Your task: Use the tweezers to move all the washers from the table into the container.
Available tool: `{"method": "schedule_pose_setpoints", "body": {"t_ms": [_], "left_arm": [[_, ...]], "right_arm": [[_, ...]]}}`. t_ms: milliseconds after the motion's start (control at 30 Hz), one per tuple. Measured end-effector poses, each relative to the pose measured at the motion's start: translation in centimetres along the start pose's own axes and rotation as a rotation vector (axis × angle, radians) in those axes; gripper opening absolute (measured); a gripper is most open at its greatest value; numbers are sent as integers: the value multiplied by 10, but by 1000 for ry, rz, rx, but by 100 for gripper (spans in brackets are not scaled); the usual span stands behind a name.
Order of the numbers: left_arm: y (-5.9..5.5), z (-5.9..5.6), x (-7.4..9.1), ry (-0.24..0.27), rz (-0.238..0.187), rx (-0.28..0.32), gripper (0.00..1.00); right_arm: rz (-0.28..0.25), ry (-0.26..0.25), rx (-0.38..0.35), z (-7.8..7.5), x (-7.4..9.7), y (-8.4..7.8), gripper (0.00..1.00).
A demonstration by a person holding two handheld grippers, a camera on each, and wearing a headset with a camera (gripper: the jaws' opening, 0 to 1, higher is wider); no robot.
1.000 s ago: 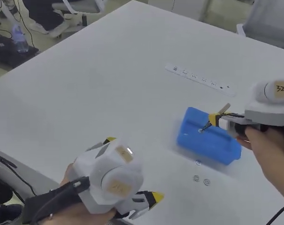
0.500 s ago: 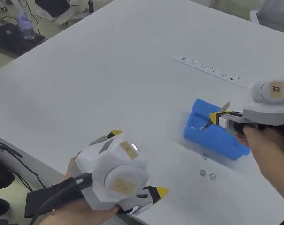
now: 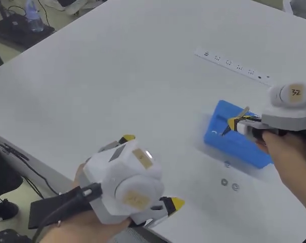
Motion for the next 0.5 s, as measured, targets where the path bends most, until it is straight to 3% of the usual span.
{"method": "schedule_pose_setpoints", "body": {"t_ms": [500], "left_arm": [[-2, -1, -1, -5, 12, -5, 95]], "right_arm": [[-4, -6, 16, 1, -1, -3, 3]]}}
Point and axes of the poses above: the centre of the closed fingertips' face, and the gripper's own axes: x roughly backward along the fingers, z roughly to its left, y roughly out of its top, the point moved 3 cm from there along x, roughly backward along the fingers, and after that the axes turned 4 degrees about -z, right-handed, at the moved point
